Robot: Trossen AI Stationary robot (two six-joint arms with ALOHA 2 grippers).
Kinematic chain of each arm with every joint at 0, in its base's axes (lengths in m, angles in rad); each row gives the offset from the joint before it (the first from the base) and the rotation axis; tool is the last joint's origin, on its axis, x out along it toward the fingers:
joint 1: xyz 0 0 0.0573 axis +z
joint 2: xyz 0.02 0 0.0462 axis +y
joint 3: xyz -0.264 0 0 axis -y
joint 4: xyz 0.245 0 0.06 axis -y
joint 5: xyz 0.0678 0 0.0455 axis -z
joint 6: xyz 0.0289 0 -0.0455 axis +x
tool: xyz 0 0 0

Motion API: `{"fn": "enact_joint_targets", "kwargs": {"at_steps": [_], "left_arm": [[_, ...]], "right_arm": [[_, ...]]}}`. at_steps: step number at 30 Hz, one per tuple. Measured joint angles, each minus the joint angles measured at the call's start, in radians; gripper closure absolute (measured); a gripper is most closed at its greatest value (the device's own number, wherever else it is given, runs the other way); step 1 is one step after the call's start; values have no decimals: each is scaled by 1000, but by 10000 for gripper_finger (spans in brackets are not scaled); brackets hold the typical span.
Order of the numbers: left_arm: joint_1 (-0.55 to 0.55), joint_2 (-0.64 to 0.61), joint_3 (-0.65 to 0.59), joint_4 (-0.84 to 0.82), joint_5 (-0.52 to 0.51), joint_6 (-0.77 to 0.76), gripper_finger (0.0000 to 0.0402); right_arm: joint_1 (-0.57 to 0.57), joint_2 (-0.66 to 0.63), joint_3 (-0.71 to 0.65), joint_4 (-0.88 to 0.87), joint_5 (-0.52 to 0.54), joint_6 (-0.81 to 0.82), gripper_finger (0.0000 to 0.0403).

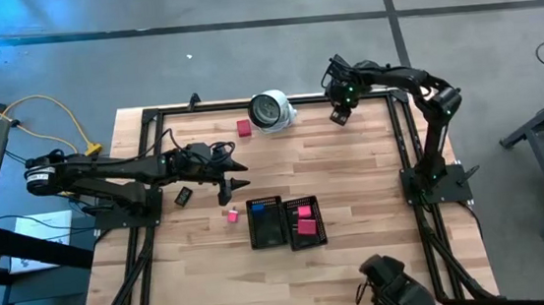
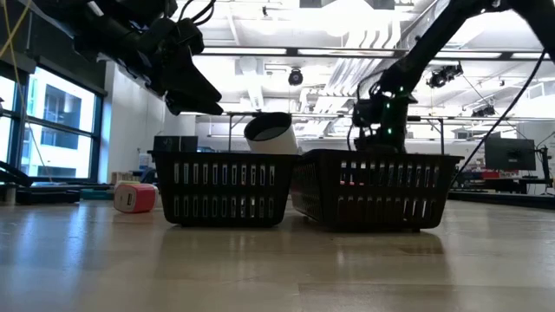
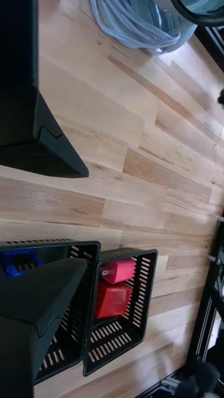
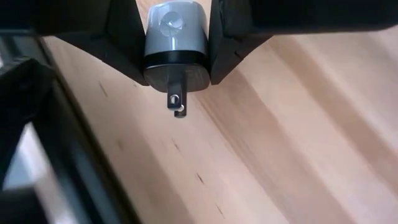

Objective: Pick & Place Office items
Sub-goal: Put the white charger adapter into the right black bin

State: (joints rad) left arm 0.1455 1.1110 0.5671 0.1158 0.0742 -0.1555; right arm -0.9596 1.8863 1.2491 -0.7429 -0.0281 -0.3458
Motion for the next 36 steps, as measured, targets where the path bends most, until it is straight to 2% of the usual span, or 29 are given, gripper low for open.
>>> {"fn": "enact_joint_targets", "kwargs": {"at_steps": [5,10,13,19,25,32,36], "left_arm": [[0,0,0,0,0,-1,184],[0,0,0,0,0,-3,184],[0,0,0,0,0,-1,184],[0,0,0,4,0,1,184],[-1,0,0,65,11,0,184],[-43,38,0,141,24,-3,184],[-66,107,0,187,24,-2,184]], "right_arm": [[24,-104,0,2,-44,10,285],[72,-244,0,17,-164,50,285],[123,-343,0,55,-231,75,285],[277,-529,0,177,-292,153,285],[486,-616,0,273,-262,194,285],[702,-574,-37,381,-176,208,285],[769,-544,-110,474,-143,219,285]]}}
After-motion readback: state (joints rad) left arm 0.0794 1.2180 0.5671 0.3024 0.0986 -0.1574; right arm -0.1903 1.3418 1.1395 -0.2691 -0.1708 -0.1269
